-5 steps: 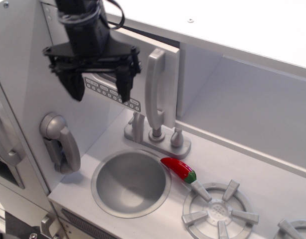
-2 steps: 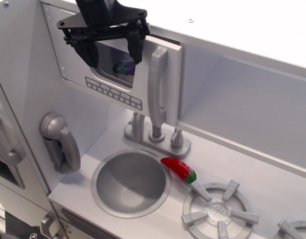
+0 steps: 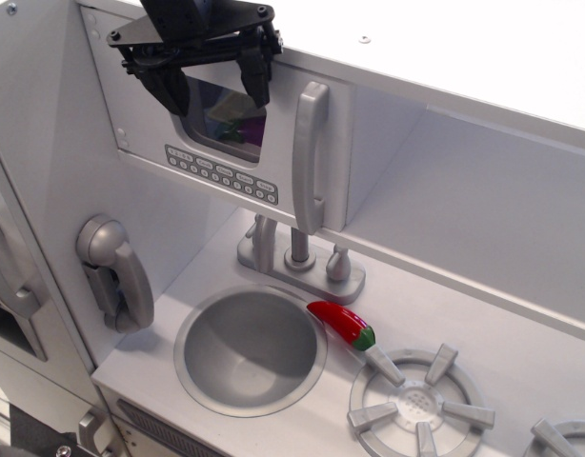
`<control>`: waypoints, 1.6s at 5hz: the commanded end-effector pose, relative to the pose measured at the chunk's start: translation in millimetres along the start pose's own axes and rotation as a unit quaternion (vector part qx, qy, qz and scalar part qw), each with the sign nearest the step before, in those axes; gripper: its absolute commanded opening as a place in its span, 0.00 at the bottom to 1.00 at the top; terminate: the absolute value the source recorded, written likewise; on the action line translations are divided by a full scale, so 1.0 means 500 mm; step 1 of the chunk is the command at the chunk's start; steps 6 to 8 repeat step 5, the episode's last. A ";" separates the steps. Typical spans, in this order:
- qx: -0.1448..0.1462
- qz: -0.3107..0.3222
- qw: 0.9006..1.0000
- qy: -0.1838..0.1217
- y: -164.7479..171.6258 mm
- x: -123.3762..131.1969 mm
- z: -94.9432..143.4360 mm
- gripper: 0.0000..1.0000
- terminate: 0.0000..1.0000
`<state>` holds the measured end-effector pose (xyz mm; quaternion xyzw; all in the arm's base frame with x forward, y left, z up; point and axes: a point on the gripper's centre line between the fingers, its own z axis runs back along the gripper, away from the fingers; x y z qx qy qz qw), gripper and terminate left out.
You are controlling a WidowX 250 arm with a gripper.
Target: Close microwave
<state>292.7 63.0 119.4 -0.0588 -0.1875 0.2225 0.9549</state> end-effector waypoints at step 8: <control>0.101 -0.007 0.989 0.107 0.107 -0.076 0.080 1.00 1.00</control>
